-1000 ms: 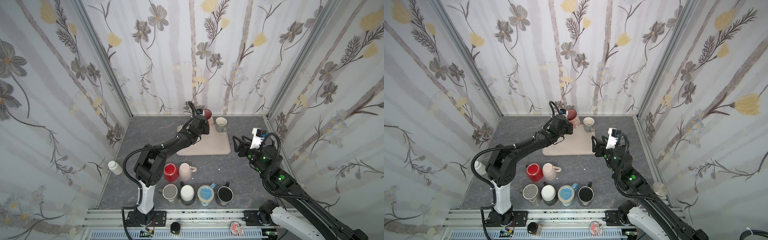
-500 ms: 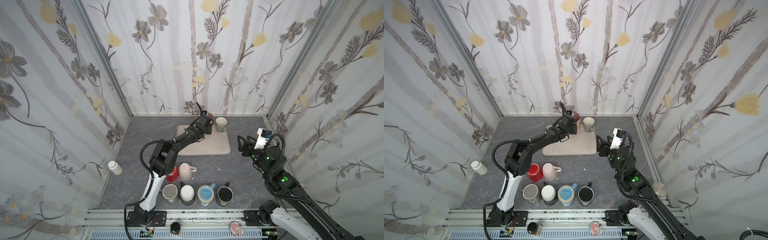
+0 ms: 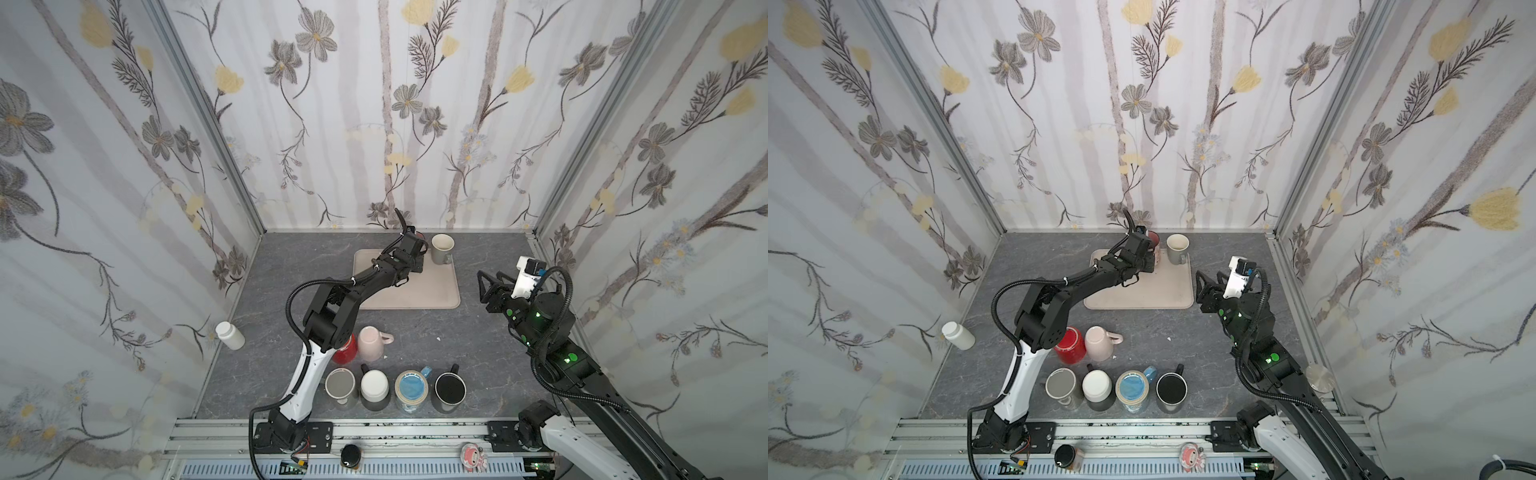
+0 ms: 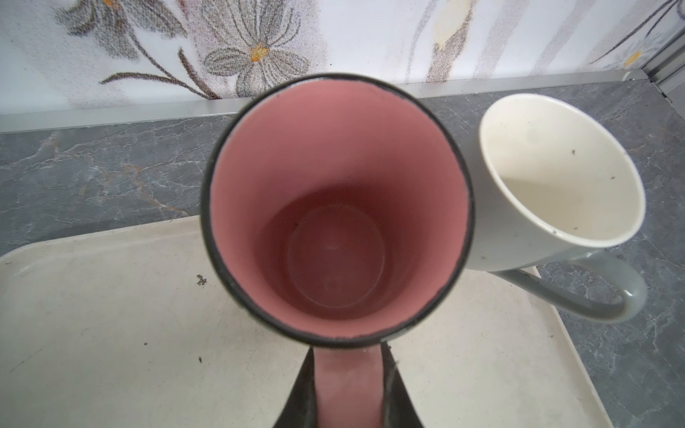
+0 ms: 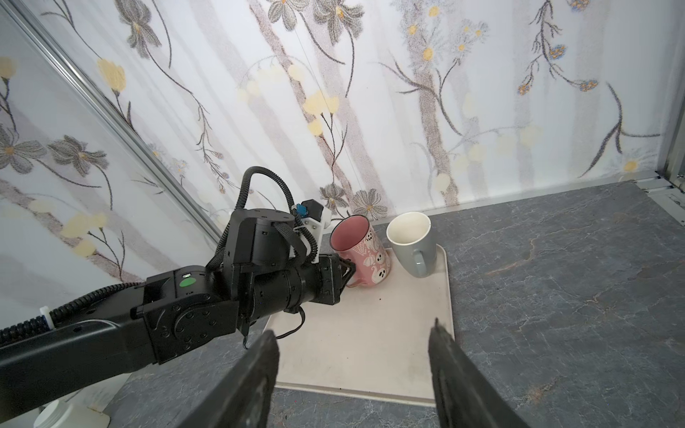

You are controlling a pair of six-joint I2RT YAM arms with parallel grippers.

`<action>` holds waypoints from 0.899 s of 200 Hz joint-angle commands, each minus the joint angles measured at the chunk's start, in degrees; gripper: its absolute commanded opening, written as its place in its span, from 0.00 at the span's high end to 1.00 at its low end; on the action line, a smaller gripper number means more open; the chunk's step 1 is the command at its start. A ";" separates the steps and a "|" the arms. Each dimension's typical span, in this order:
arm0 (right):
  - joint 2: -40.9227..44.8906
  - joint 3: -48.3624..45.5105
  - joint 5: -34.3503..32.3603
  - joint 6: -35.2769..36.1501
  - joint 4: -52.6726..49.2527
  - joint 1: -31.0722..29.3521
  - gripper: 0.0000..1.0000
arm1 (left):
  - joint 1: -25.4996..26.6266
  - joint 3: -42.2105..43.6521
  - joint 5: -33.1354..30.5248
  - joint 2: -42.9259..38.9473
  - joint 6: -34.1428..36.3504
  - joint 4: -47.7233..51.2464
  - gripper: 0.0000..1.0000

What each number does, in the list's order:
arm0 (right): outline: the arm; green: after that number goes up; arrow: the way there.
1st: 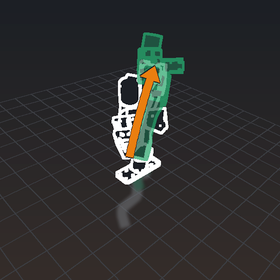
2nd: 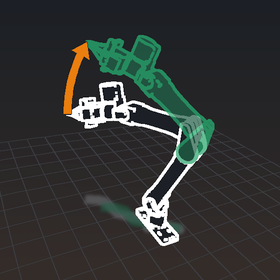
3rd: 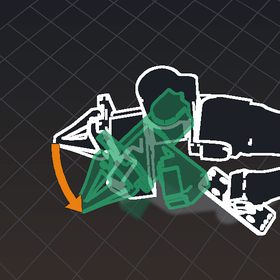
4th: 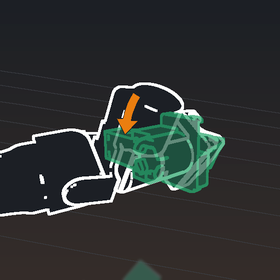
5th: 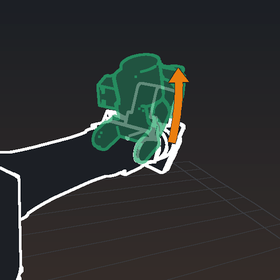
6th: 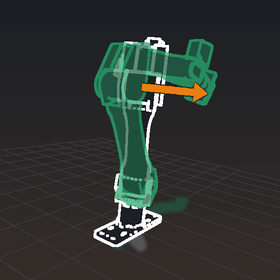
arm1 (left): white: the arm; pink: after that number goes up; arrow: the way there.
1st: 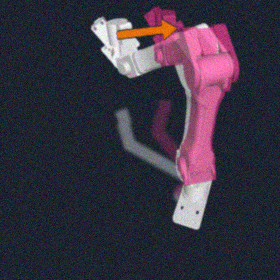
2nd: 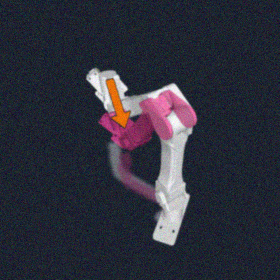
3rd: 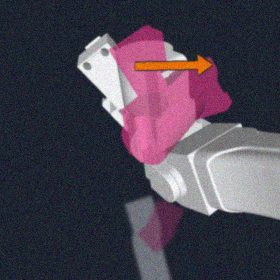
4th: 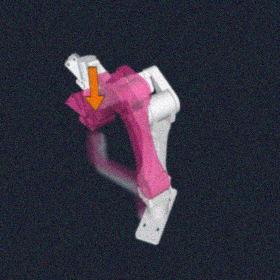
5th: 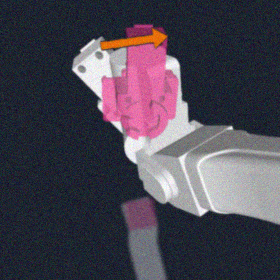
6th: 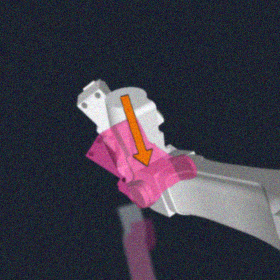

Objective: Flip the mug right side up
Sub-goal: 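Set the pink mug beside the grey mug and open the left gripper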

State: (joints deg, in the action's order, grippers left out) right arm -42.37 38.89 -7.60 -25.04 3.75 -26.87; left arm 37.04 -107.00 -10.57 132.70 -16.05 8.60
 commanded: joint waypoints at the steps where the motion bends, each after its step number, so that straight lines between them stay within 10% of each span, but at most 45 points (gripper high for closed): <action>1: 0.00 -0.22 0.83 -0.10 1.07 0.15 0.35 | 0.18 -0.88 -0.77 0.78 -0.10 -4.58 1.00; 180: 1.09 -0.99 2.11 -1.33 -0.03 0.68 0.33 | 0.23 10.51 1.32 -10.40 -4.25 -10.17 0.56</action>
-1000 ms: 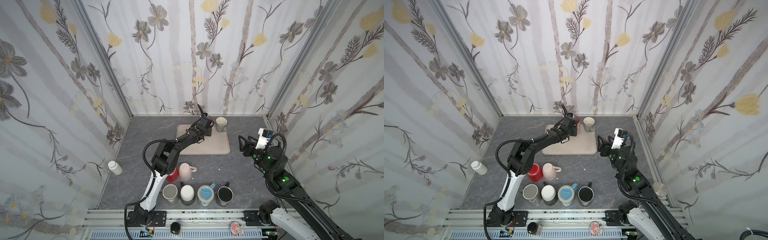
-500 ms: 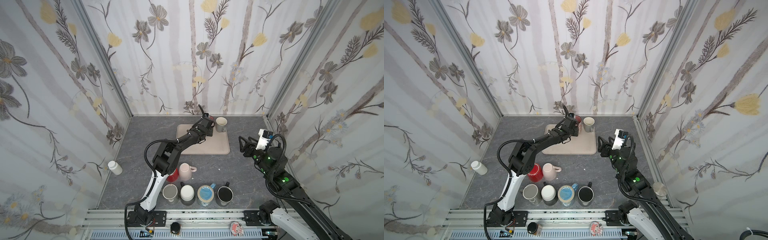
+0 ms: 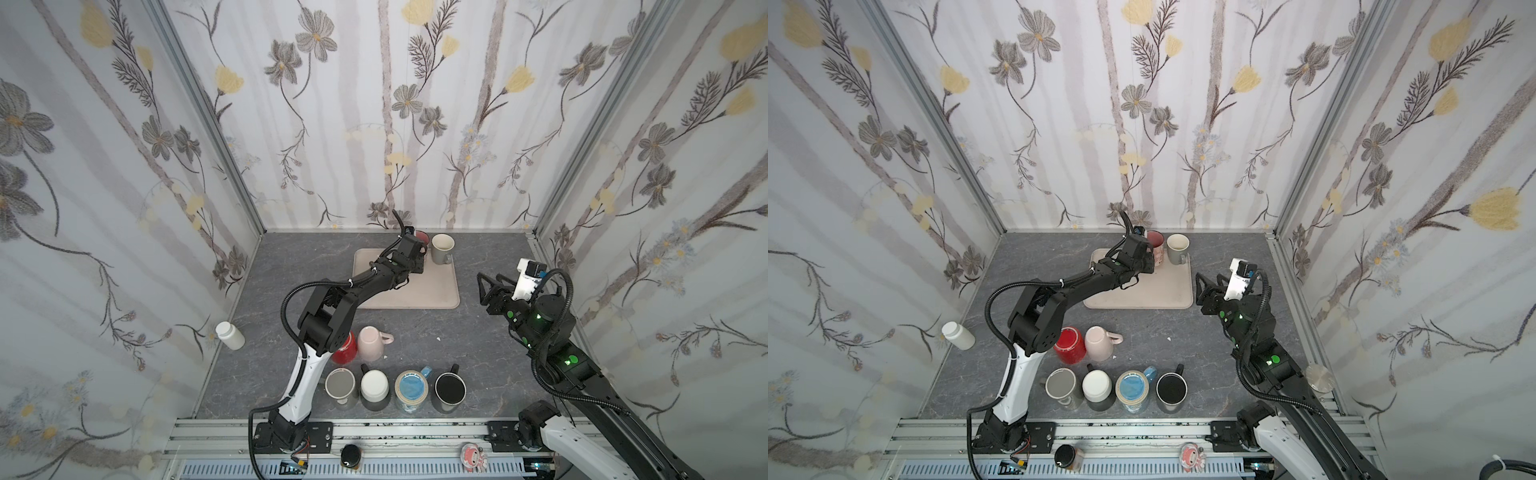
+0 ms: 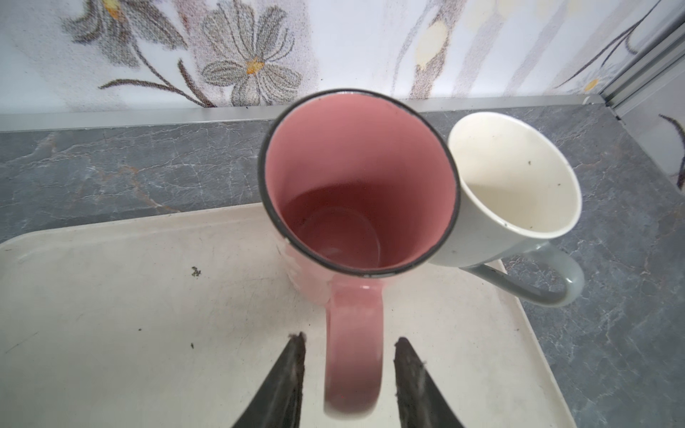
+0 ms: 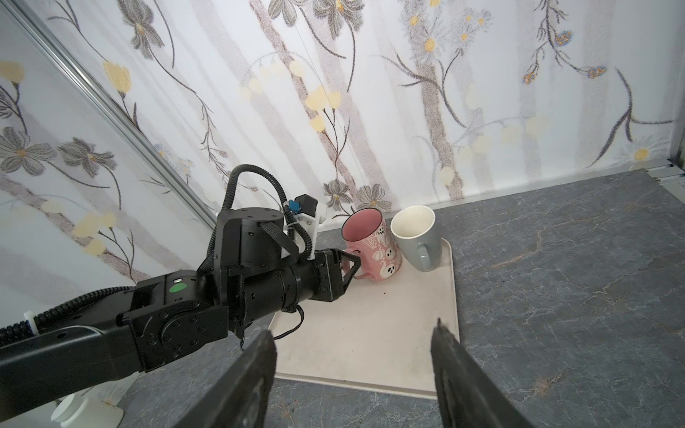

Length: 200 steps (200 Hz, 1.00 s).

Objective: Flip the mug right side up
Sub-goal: 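Set the pink mug beside the grey mug and open the left gripper, then draw the left arm back while the right gripper moves over the light pink mug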

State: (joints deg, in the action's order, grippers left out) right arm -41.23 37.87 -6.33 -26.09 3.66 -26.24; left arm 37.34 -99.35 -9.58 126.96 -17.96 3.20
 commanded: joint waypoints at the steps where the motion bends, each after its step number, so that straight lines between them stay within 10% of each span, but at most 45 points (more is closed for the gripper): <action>1: -0.11 0.07 0.90 -0.28 0.00 0.09 0.33 | -0.08 3.07 0.39 -4.81 -2.35 -4.82 0.56; 103: -15.62 2.93 17.89 3.04 -4.49 0.18 0.32 | -0.33 30.38 4.55 -35.20 -9.79 -15.52 0.01; 200: -34.52 10.00 16.58 15.00 -9.24 -25.68 0.26 | -1.01 54.12 -4.67 -62.56 -11.67 -19.90 0.00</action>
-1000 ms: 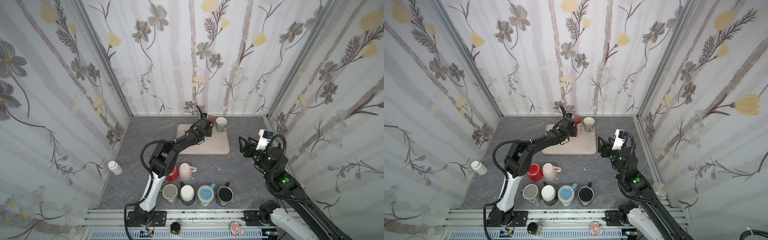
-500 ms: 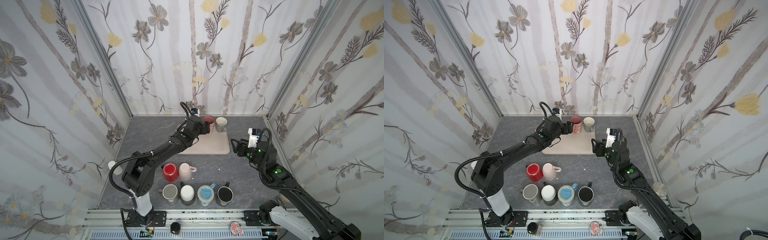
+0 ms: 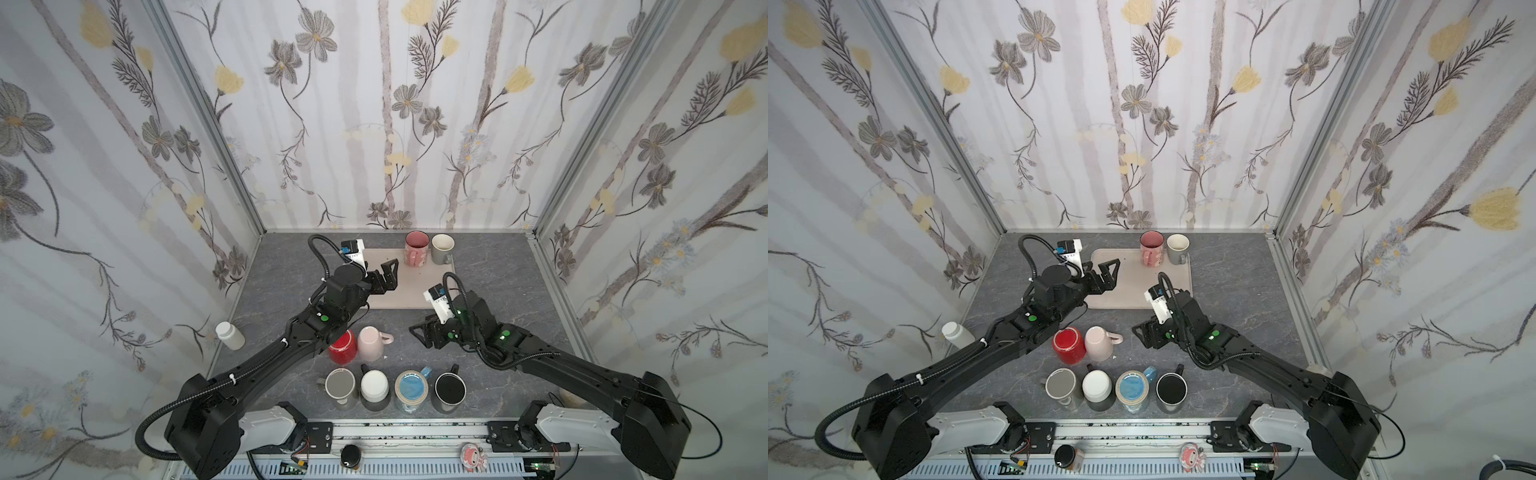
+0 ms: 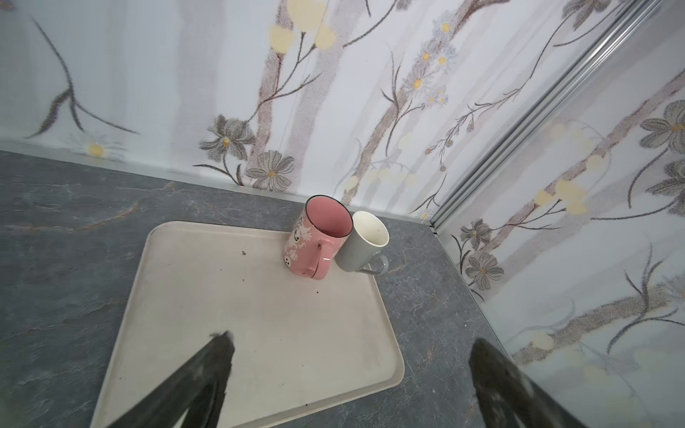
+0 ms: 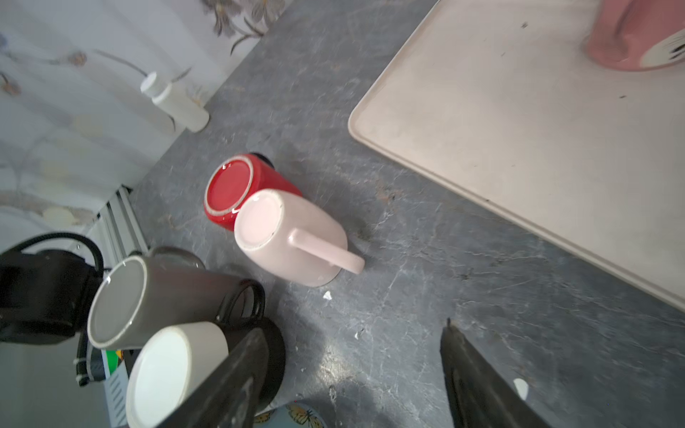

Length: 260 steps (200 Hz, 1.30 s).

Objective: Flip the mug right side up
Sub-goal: 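Draw the left arm back while the right gripper moves over the light pink mug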

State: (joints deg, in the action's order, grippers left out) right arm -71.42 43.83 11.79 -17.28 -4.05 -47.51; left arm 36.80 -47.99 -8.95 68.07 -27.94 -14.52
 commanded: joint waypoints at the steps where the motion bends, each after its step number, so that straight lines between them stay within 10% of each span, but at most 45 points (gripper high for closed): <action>1: -4.65 4.27 -1.66 6.42 -1.59 -4.60 0.26 | -0.48 2.96 -5.34 -3.80 -1.72 -2.13 0.00; 62: -20.88 18.83 -5.32 12.91 -4.68 -11.20 0.00 | -2.80 4.43 -6.54 -9.49 -1.73 3.39 0.00; 181: -31.77 24.44 -17.41 -0.11 -3.88 -9.96 0.20 | -6.11 8.00 -4.58 -14.77 -2.57 4.94 0.00; 260: -21.58 15.10 3.45 10.09 2.92 -2.04 0.03 | -6.56 8.95 -3.10 -14.63 -3.74 4.52 0.00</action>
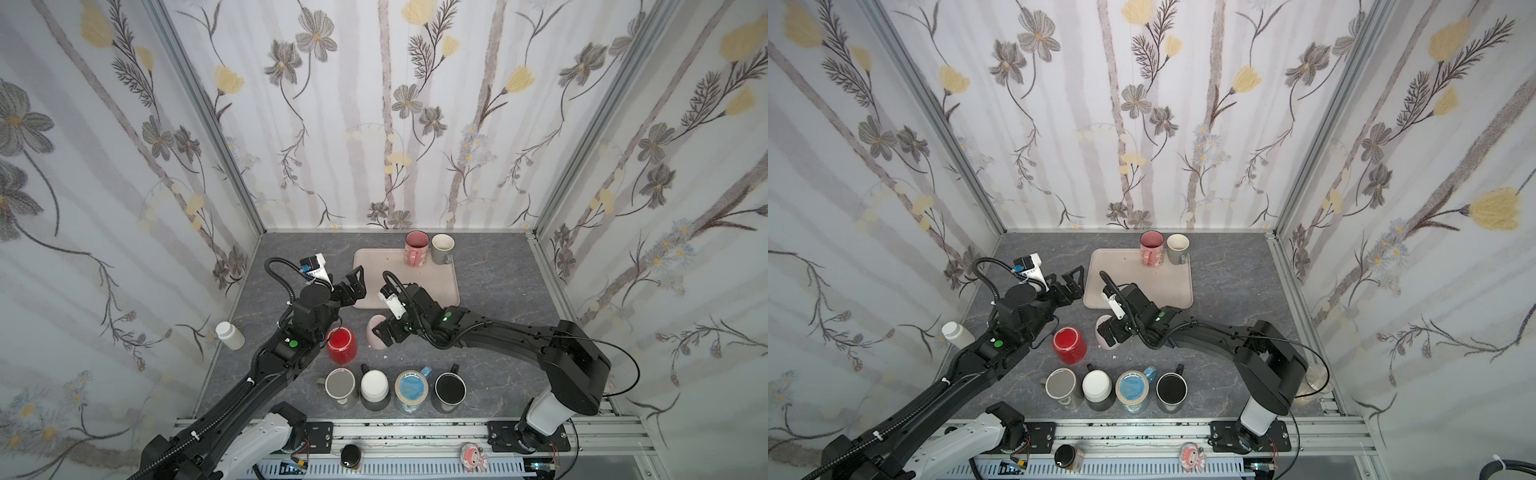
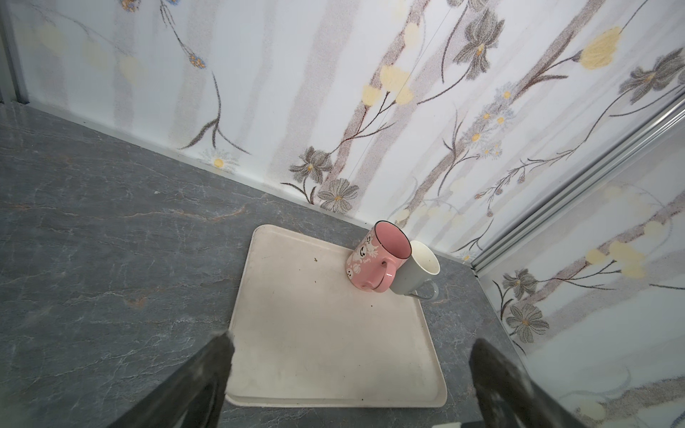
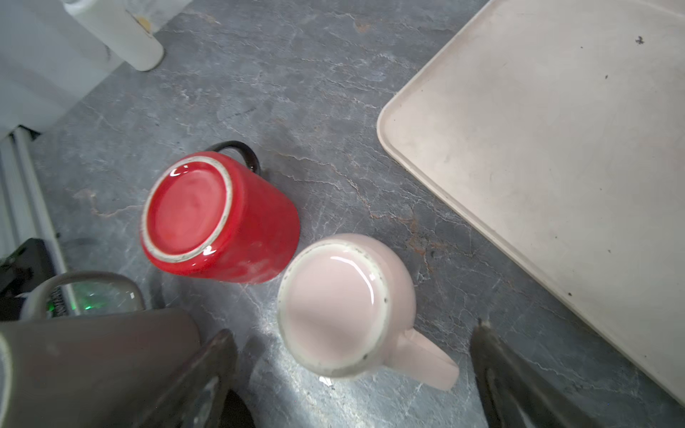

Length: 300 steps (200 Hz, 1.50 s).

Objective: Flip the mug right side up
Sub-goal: 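Draw the left arm back while the right gripper moves over the light pink mug, then lower the right gripper and close it on the light pink mug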

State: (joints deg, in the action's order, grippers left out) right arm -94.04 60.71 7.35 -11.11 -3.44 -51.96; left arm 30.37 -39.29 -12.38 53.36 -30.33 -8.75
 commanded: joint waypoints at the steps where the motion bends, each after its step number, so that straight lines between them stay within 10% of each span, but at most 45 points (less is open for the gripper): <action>1: 1.04 -1.84 8.13 4.05 2.35 2.54 0.03 | -0.14 0.26 0.34 0.12 -1.33 -1.30 0.00; 56: -1.08 -2.33 20.27 8.76 4.03 8.26 0.19 | -0.41 -0.43 0.56 0.32 -2.02 -0.90 0.00; 171: -1.65 -6.30 16.72 8.69 3.74 1.90 0.57 | -1.11 0.84 0.13 -0.67 -2.97 -0.56 0.00; 215: 0.47 -6.53 4.72 8.52 3.79 0.12 0.51 | -1.54 0.88 0.25 -0.90 -2.69 -0.21 0.00; 300: -4.28 -3.75 4.34 9.69 4.40 -2.19 0.52 | -2.14 0.48 0.85 -0.50 -2.83 -0.08 0.00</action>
State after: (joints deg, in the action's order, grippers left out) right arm -97.49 56.58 13.37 -2.52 -0.38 -54.04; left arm 28.49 -38.50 -11.77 52.71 -32.60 -8.34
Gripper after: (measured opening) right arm 0.504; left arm 0.994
